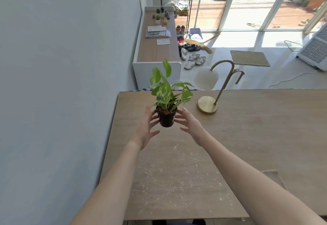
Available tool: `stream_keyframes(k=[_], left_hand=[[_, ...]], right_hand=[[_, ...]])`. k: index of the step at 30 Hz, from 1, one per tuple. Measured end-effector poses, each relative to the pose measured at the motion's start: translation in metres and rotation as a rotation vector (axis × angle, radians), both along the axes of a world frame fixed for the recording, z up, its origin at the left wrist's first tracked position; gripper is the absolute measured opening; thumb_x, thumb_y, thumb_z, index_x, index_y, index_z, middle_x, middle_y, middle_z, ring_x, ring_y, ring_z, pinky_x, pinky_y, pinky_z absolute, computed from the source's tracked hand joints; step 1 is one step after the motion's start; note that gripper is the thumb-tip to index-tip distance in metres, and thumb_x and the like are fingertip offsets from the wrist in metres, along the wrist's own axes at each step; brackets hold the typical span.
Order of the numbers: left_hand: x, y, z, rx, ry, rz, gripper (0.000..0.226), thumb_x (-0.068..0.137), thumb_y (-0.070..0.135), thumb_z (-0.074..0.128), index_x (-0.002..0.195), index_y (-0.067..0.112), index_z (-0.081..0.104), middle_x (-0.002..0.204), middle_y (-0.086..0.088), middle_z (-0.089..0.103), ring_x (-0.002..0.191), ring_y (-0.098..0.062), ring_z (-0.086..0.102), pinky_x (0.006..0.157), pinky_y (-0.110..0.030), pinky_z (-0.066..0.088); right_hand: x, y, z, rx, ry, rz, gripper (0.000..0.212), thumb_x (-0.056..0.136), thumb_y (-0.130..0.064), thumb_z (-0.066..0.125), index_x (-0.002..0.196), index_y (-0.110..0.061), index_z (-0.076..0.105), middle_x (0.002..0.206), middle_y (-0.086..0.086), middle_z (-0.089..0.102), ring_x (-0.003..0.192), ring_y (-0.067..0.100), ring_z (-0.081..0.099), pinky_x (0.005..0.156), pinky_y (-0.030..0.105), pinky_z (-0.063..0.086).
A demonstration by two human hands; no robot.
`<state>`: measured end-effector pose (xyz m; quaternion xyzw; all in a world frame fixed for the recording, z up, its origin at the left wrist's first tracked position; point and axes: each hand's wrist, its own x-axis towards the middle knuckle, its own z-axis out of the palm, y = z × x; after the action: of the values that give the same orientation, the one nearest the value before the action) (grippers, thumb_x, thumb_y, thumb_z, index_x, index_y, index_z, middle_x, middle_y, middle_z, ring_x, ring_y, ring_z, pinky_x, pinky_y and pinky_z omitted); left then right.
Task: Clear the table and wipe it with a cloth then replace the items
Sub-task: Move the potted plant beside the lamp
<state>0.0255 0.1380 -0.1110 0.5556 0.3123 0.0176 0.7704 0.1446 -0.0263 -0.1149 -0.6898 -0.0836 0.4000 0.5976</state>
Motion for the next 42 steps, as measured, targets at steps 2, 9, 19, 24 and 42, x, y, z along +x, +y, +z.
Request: stream_keyframes(k=[2, 9, 19, 24, 42], left_hand=[[0.012, 0.005, 0.000, 0.010, 0.017, 0.000, 0.077, 0.094, 0.086, 0.029, 0.147, 0.038, 0.057, 0.147, 0.006, 0.060, 0.138, -0.018, 0.056, 0.118, -0.056, 0.043], [0.051, 0.033, -0.016, 0.016, 0.052, 0.009, 0.073, 0.097, 0.084, 0.029, 0.149, 0.040, 0.056, 0.147, 0.008, 0.060, 0.131, -0.020, 0.059, 0.116, -0.055, 0.046], [0.097, 0.056, -0.048, -0.020, 0.079, 0.039, 0.065, 0.100, 0.081, 0.033, 0.144, 0.042, 0.061, 0.145, 0.009, 0.061, 0.133, -0.020, 0.059, 0.114, -0.055, 0.047], [0.112, 0.064, -0.056, -0.026, 0.086, 0.057, 0.069, 0.096, 0.085, 0.034, 0.142, 0.043, 0.064, 0.146, 0.008, 0.061, 0.137, -0.024, 0.057, 0.120, -0.058, 0.038], [0.111, 0.064, -0.075, -0.091, 0.049, 0.086, 0.104, 0.066, 0.101, 0.057, 0.151, 0.042, 0.057, 0.157, 0.013, 0.055, 0.141, -0.021, 0.054, 0.121, -0.054, 0.040]], right_hand=[[0.011, 0.007, -0.001, -0.006, 0.007, 0.000, 0.053, 0.112, -0.054, 0.032, 0.151, -0.026, 0.055, 0.144, 0.002, 0.062, 0.132, 0.018, 0.060, 0.118, 0.049, 0.038], [0.051, 0.037, -0.019, -0.025, 0.047, -0.024, 0.049, 0.113, -0.046, 0.038, 0.154, -0.024, 0.052, 0.145, 0.002, 0.062, 0.135, 0.022, 0.059, 0.120, 0.050, 0.039], [0.088, 0.072, -0.044, -0.051, 0.078, -0.088, 0.044, 0.111, -0.031, 0.043, 0.153, -0.024, 0.053, 0.148, 0.001, 0.059, 0.137, 0.026, 0.057, 0.123, 0.052, 0.036], [0.099, 0.081, -0.050, -0.038, 0.108, -0.123, 0.033, 0.110, -0.029, 0.046, 0.142, -0.029, 0.057, 0.147, 0.000, 0.060, 0.136, 0.025, 0.058, 0.123, 0.053, 0.036], [0.100, 0.079, -0.076, -0.029, 0.134, -0.188, 0.024, 0.106, -0.010, 0.047, 0.120, -0.024, 0.061, 0.119, -0.008, 0.066, 0.137, 0.023, 0.059, 0.117, 0.049, 0.041]])
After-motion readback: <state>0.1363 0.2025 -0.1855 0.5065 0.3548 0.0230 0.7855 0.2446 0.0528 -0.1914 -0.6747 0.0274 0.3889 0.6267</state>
